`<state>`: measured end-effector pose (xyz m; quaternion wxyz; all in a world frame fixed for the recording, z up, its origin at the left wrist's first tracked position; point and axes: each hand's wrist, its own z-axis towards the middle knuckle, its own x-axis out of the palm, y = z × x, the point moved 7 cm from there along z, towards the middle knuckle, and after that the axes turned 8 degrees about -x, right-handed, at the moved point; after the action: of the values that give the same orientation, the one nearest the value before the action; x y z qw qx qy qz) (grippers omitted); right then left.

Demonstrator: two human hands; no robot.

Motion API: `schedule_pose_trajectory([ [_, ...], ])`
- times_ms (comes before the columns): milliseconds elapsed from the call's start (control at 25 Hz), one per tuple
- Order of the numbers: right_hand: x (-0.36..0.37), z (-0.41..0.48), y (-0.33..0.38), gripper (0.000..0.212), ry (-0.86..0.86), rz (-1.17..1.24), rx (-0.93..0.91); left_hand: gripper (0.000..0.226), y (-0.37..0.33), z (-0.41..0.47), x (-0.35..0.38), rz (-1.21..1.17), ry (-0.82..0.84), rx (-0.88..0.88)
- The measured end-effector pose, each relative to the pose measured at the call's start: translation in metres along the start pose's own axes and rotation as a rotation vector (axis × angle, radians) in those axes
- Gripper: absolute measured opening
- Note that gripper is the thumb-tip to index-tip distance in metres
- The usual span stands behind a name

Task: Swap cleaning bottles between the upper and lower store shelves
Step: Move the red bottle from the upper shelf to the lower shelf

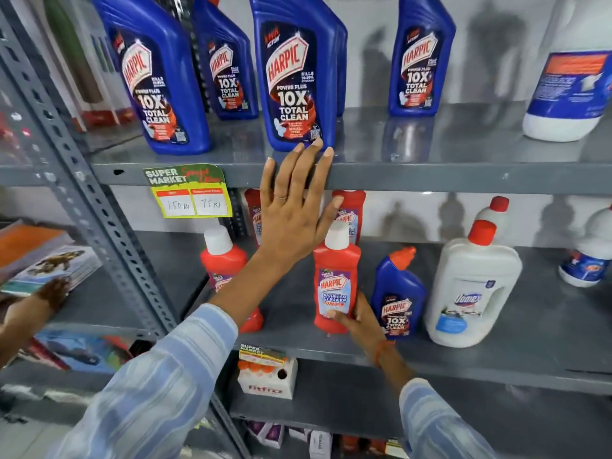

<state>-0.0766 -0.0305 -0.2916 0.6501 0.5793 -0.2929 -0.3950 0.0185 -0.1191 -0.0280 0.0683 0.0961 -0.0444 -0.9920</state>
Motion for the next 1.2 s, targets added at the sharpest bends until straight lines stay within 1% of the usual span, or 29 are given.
schedule_pose_trajectory([
  [120,-0.003,0.005,-0.012,0.051,0.019,-0.026,0.027,0.051,-0.002,-0.003,0.002,-0.007,-0.040,-0.015],
  [240,-0.002,0.001,-0.014,0.050,-0.045,-0.042,0.027,0.051,-0.002,-0.002,0.003,-0.014,-0.049,-0.033],
  [360,0.003,-0.011,-0.011,0.060,-0.268,-0.011,-0.005,0.050,-0.002,-0.003,0.003,-0.020,-0.046,-0.035],
  [440,0.010,-0.017,-0.008,0.069,-0.423,-0.060,-0.002,0.050,-0.003,-0.004,0.004,-0.033,-0.041,-0.047],
  [560,0.023,-0.012,-0.007,0.086,-0.541,-0.100,0.007,0.050,-0.004,-0.003,0.004,-0.037,-0.030,-0.056],
  [600,0.027,-0.008,-0.007,0.090,-0.566,-0.117,0.020,0.050,-0.003,-0.003,0.004,-0.038,-0.024,-0.056],
  [680,0.030,-0.005,-0.005,0.091,-0.615,-0.134,0.049,0.050,-0.003,-0.002,0.002,-0.049,-0.017,-0.057],
  [920,0.021,-0.014,-0.005,0.076,-0.675,-0.247,0.046,0.050,-0.004,-0.003,0.002,-0.050,-0.006,-0.052],
  [960,0.018,-0.014,-0.005,0.077,-0.678,-0.270,0.050,0.050,-0.004,-0.002,0.002,-0.050,-0.006,-0.056],
  [1040,0.017,-0.013,0.001,0.085,-0.692,-0.307,0.044,0.050,-0.004,-0.002,0.002,-0.054,-0.011,-0.075],
  [1120,0.021,-0.009,0.009,0.091,-0.740,-0.283,0.047,0.049,-0.005,-0.002,0.001,-0.059,-0.020,-0.098],
  [1200,0.024,-0.006,0.017,0.093,-0.804,-0.243,0.074,0.048,-0.006,-0.002,0.001,-0.063,-0.014,-0.104],
])
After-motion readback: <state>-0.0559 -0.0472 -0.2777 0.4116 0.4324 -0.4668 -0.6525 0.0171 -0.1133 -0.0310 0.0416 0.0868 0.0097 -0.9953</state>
